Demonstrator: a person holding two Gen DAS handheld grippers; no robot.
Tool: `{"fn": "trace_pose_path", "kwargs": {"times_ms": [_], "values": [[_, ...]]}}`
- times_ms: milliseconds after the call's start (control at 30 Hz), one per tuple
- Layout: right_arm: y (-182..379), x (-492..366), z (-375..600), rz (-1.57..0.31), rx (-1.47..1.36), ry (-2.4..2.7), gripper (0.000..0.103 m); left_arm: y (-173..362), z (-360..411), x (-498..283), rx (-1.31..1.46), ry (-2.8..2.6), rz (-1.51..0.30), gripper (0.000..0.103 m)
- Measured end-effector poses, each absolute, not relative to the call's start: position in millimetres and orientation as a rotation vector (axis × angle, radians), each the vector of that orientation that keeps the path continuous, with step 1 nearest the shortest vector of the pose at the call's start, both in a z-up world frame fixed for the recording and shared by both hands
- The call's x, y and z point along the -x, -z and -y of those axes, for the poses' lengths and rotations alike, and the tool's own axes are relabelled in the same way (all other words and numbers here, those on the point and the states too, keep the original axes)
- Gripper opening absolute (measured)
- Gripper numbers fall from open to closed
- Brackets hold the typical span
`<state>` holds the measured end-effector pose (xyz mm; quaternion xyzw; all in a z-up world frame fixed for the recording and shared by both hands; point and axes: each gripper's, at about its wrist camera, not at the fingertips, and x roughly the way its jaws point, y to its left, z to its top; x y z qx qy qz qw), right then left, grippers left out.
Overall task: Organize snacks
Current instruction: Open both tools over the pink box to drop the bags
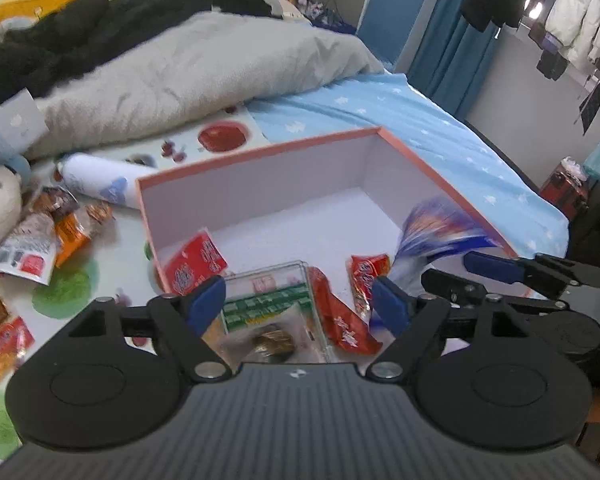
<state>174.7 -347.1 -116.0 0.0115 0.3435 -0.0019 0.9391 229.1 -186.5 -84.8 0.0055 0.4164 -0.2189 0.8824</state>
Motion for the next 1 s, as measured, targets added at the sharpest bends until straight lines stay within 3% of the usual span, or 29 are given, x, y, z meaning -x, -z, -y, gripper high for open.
{"fn": "trace_pose_path", "kwargs": {"times_ms": [567,1000], "values": [[49,-150,324,-0.513,-0.063,-0.067,0.054,8,135,-198,0.074,0.437,-0.706,0.085],[22,-128,286,-0.433,-0.08,-0.175,0.054,-13,73,-171,0.101,0.335,-0.649,0.087]]}}
